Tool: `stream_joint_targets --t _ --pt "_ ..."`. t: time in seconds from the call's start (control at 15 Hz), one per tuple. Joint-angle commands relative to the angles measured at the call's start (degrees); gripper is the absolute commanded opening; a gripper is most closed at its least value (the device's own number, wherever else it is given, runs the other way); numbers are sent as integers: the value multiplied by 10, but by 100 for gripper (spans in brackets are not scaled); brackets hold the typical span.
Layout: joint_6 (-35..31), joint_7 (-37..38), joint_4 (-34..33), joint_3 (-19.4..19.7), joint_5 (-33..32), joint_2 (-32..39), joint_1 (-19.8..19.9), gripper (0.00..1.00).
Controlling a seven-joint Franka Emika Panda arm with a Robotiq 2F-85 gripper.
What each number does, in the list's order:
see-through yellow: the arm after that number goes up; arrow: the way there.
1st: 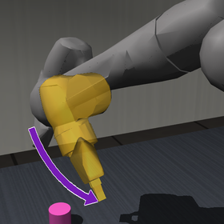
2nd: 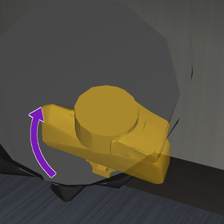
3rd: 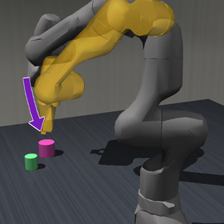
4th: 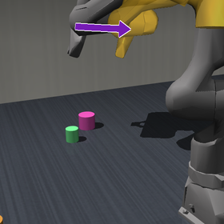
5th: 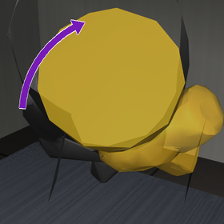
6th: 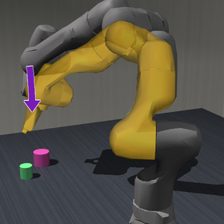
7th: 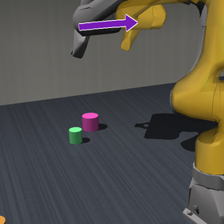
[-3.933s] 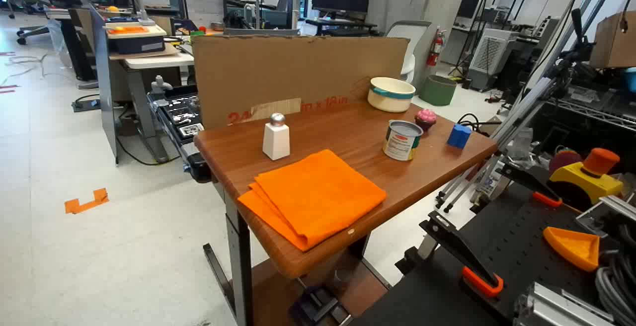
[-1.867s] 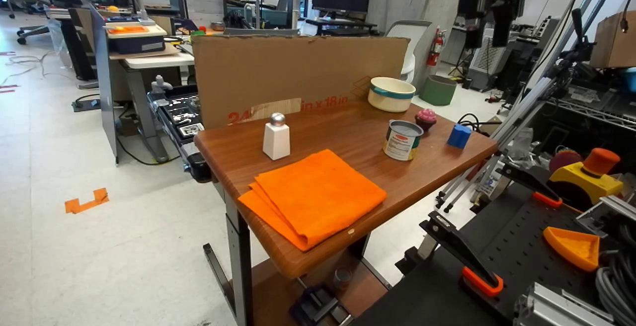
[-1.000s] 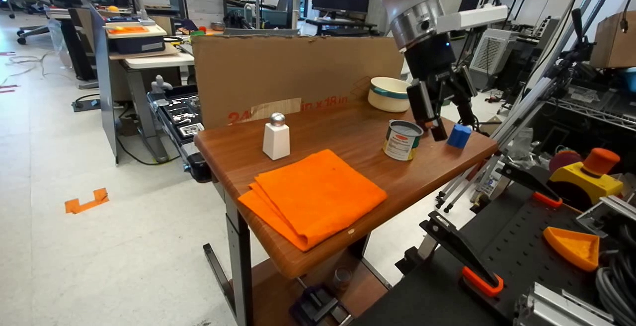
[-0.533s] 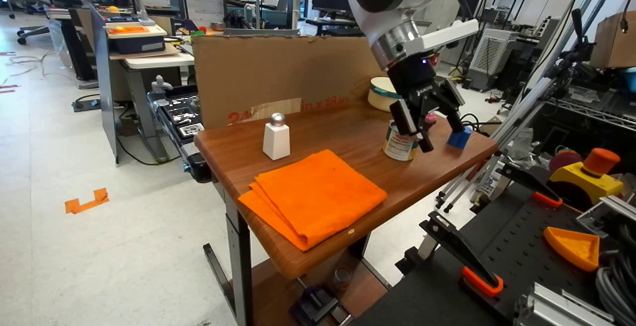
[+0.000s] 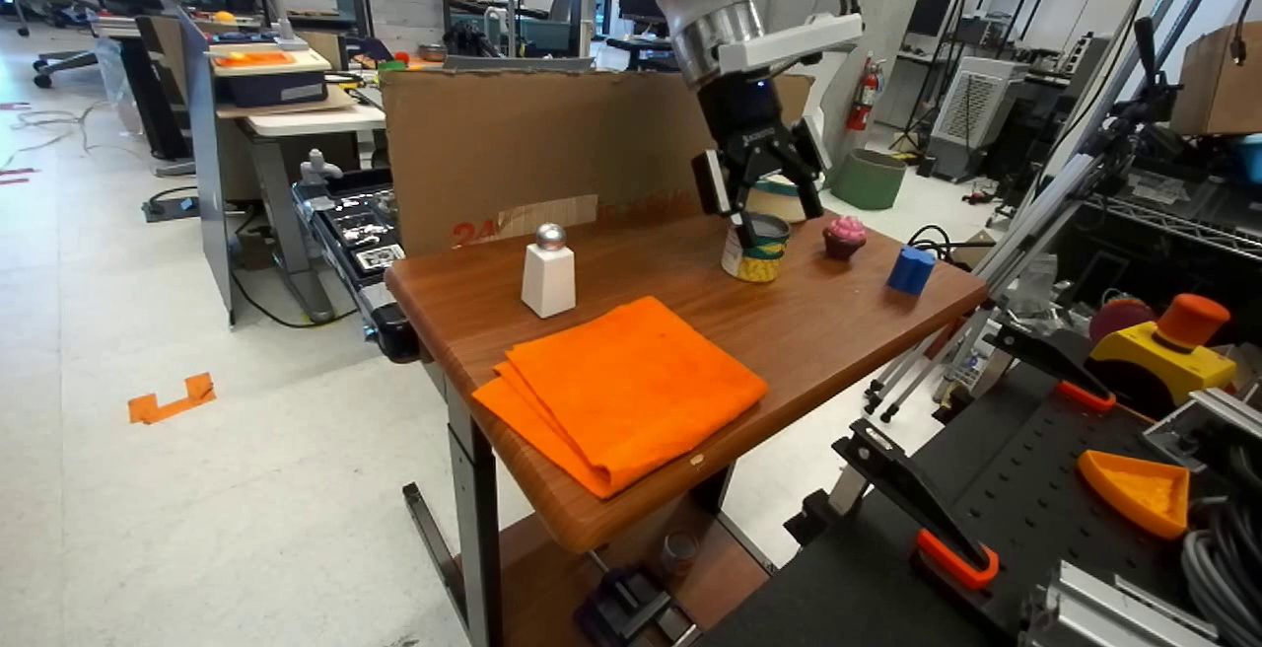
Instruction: Move the can away from you
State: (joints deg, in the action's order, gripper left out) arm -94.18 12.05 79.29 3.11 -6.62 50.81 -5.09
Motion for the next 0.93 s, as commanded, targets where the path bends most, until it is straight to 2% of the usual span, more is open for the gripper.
stream_joint_targets --t 0.0,0.2,0.33,0.47,0.6,0.67,0.87 --pt "18 21 -139 2 1 67 -8 100" --pt "40 26 -227 -1 14 110 -5 100" --pt "45 16 -249 -3 14 118 -5 100" --pt "38 -8 -232 -6 6 103 -6 100" --pt "7 -53 -169 -13 -3 61 -4 100" --pt "16 -22 -206 -4 3 93 -7 100" --pt "16 -25 -206 -4 3 93 -6 100"
